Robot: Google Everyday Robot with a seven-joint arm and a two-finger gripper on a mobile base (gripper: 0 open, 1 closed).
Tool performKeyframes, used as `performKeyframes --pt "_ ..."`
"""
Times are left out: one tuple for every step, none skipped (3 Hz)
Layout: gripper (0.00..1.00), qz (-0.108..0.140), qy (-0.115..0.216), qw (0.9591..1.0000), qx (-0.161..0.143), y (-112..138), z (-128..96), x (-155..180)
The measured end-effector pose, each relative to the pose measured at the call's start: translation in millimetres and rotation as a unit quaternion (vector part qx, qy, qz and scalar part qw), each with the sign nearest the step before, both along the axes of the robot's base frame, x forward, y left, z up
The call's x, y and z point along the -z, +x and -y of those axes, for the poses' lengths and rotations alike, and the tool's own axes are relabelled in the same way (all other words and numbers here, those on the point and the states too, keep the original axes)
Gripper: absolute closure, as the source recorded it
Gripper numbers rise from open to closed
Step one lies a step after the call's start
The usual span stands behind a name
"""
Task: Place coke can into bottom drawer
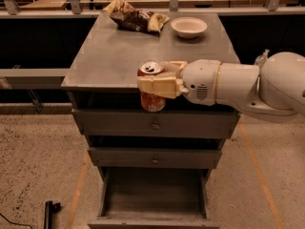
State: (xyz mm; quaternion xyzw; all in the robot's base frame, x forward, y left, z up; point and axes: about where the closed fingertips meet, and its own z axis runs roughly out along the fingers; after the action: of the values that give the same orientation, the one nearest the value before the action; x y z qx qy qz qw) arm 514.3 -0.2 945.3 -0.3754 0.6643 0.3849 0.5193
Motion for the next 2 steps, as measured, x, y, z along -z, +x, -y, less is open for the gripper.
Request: performKeyframes --pt "1.0 0.006 0.018 0.9997 -0.013 -10 -9 23" --pt "1.0 0.027 0.059 0.996 -0.062 -32 -34 71"
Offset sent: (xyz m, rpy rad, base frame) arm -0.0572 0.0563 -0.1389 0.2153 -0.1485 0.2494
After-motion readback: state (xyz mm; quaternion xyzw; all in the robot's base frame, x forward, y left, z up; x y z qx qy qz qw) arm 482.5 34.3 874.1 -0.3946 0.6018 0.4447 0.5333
